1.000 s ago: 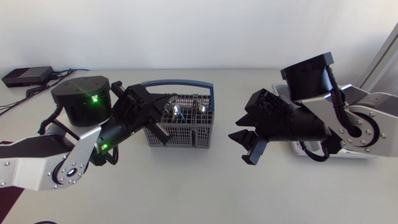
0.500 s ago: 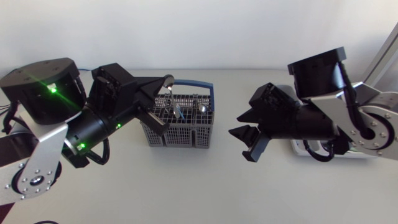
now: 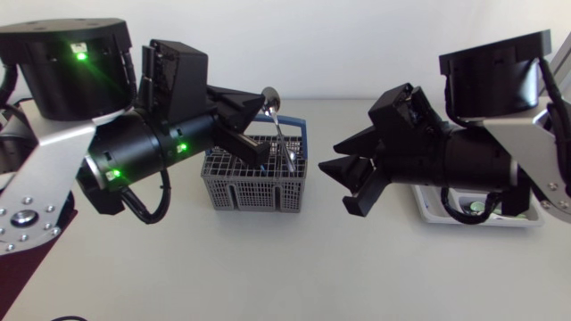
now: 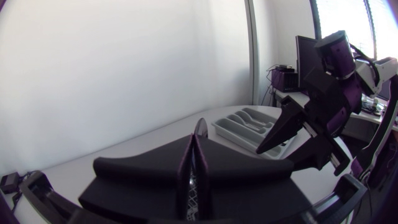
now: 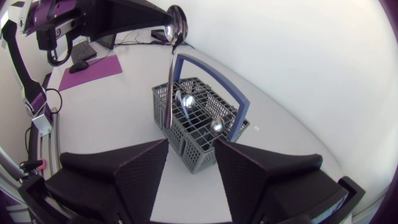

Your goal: Transfer all utensils from the basket to the drawer tray.

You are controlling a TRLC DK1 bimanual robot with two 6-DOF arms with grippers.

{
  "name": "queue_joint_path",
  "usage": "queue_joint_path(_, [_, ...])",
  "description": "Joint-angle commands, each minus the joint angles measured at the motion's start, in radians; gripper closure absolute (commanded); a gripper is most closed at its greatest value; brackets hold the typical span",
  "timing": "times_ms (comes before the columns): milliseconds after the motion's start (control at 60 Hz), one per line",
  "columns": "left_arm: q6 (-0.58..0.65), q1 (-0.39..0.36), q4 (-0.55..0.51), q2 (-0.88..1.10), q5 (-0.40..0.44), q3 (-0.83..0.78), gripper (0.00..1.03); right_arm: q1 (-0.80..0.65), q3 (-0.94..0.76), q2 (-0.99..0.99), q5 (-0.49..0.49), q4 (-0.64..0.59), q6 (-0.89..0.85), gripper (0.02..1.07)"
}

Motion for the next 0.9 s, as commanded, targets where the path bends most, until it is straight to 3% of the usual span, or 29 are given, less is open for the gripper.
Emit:
queue_joint_path(0, [-0.051, -0.021, -0.019, 0.036, 0.007, 0.042, 1.00, 0.012, 0.045, 0.011, -0.007, 0.007, 0.044, 0.50])
queue_joint_path(633, [-0.123, -0.030, -0.052, 0.099, 0.131, 0.085, 1.00, 0.014, 0.151, 0.154, -0.119, 0.010, 0.078, 0.51])
queue_joint_path(817, [-0.123, -0.033, -0.052, 0.099, 0.141, 0.085, 1.00, 0.020, 0.169, 0.186, -0.134, 0.012, 0.078, 0.68])
queue_joint_path(883, [-0.123, -0.033, -0.052, 0.099, 0.142, 0.085, 1.00, 0.023, 0.171, 0.192, -0.132, 0.012, 0.078, 0.79])
